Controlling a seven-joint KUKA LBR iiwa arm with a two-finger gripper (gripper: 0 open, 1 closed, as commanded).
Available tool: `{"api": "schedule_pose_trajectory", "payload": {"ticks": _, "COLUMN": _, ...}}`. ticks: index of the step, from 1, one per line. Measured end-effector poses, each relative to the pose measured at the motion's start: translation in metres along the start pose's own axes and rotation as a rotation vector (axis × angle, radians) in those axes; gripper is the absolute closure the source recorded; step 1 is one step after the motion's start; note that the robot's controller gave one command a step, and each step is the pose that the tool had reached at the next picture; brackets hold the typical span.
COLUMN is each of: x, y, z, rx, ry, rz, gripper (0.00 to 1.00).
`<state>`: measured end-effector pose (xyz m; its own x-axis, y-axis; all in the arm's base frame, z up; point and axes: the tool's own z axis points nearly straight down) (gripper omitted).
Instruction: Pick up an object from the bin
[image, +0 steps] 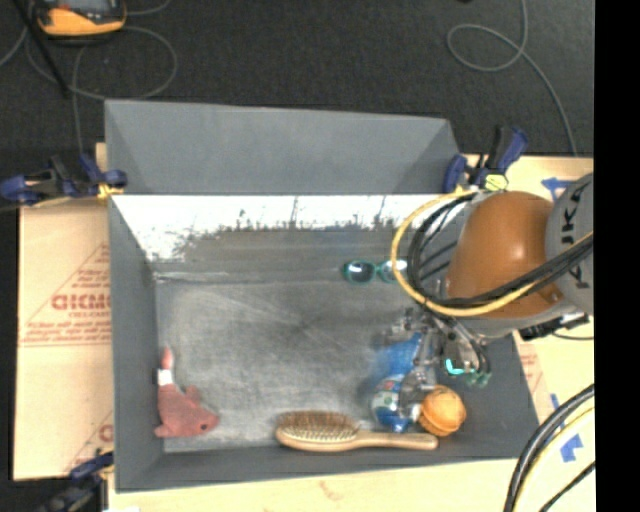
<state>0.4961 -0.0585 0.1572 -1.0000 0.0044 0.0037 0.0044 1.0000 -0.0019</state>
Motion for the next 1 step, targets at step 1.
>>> {"api": "schedule_pose_trajectory", "payload": {"ticks": 1, "x": -0.0009, "y": 0.0, "z": -0.0024, "rx": 0.001, "ry": -0.005, "rz": -0.002, "gripper": 0.0}}
